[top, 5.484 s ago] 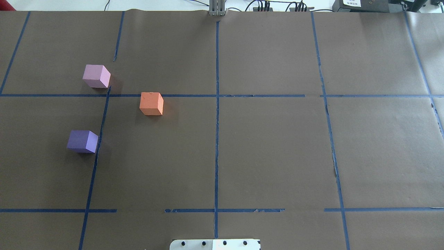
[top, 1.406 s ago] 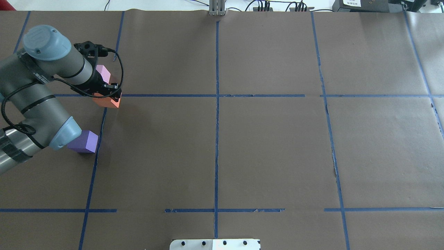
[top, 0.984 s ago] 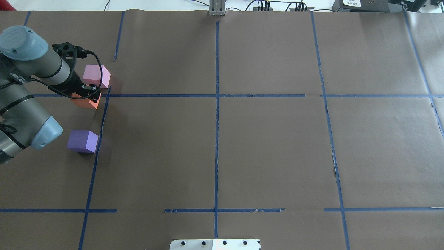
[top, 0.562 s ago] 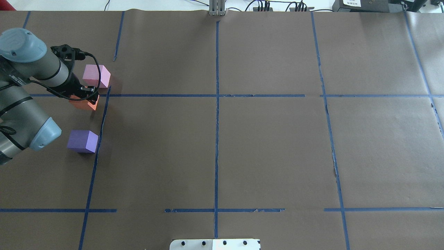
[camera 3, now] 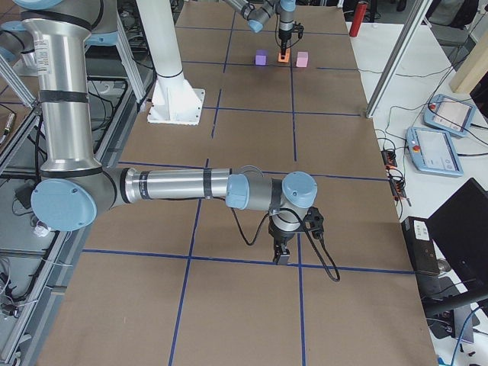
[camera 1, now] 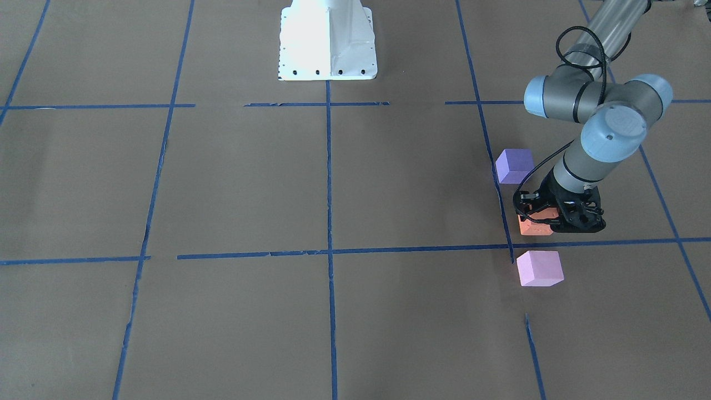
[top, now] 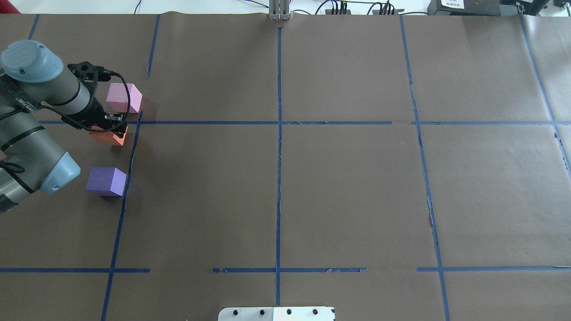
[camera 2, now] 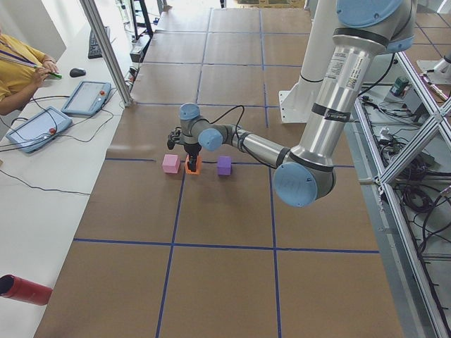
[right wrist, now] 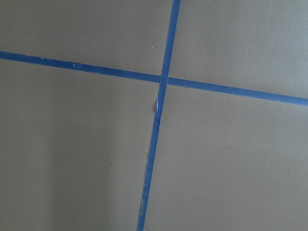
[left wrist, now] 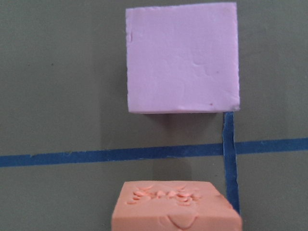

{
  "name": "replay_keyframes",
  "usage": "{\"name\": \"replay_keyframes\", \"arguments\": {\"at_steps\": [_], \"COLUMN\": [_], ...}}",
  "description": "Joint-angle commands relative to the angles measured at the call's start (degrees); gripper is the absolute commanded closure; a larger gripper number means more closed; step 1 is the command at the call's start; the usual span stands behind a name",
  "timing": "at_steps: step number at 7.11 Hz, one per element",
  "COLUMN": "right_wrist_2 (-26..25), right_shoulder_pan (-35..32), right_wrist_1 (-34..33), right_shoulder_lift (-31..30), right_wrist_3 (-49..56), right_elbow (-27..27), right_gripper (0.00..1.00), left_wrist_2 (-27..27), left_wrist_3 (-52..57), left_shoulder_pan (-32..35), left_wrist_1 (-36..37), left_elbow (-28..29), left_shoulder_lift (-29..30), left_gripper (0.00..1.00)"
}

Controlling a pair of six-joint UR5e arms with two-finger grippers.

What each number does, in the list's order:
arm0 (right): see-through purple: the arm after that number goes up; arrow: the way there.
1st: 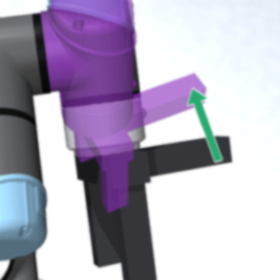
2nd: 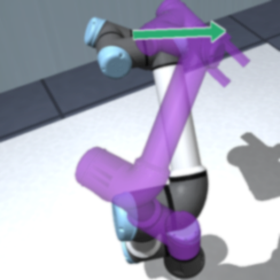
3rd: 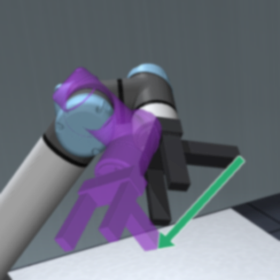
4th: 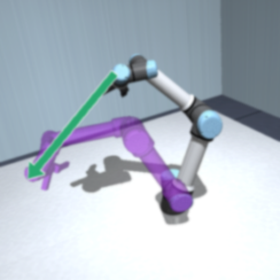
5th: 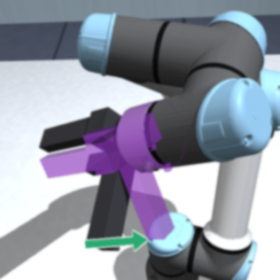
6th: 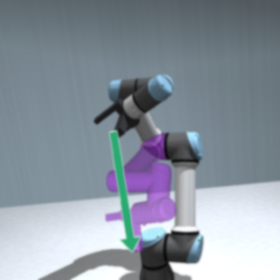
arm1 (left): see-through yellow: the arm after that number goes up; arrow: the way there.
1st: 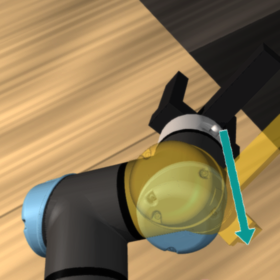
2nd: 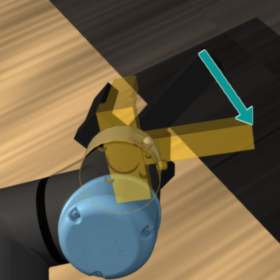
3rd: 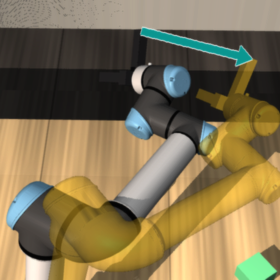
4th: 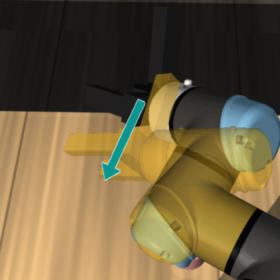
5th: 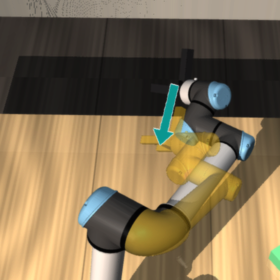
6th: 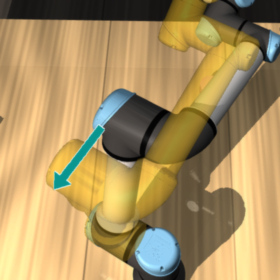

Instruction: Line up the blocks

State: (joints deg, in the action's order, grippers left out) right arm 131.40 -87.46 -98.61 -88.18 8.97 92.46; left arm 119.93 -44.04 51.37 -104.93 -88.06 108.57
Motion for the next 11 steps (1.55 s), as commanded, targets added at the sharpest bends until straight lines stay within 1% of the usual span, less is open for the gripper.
{"name": "replay_keyframes", "arguments": {"at_steps": [1,2,3,6,7,8,10,11], "right_wrist_2": [0.00,0.00,0.00,0.00,0.00,0.00,0.00,0.00], "right_shoulder_pan": [0.00,0.00,0.00,-0.08,0.00,0.00,0.00,0.00], "right_wrist_1": [0.00,0.00,0.00,0.00,0.00,0.00,0.00,0.00], "right_shoulder_lift": [-0.06,0.02,0.02,0.02,0.02,0.02,0.02,0.02], "right_wrist_3": [0.00,0.08,0.08,0.00,0.00,0.08,0.00,0.08], "right_elbow": [0.00,0.00,0.00,0.00,0.00,0.00,0.00,0.00], "right_gripper": [0.00,0.00,0.00,0.00,0.00,0.00,0.00,0.00], "left_wrist_2": [0.56,1.35,3.53,2.85,2.85,2.94,3.55,3.73], "left_wrist_3": [0.00,0.00,0.00,0.97,3.58,11.70,31.10,35.90], "left_shoulder_pan": [0.05,0.22,0.57,8.11,11.35,15.56,26.27,30.07], "left_wrist_1": [-0.10,-0.01,0.16,0.87,0.87,0.78,0.96,0.96], "left_elbow": [-0.18,-0.79,-1.06,-4.66,-5.10,-5.98,-5.64,-5.72], "left_shoulder_lift": [-0.11,-0.20,-0.29,-1.16,-1.43,-5.96,-13.70,-16.96], "left_gripper": [0.00,0.00,0.00,0.01,0.01,0.01,0.01,0.01]}}
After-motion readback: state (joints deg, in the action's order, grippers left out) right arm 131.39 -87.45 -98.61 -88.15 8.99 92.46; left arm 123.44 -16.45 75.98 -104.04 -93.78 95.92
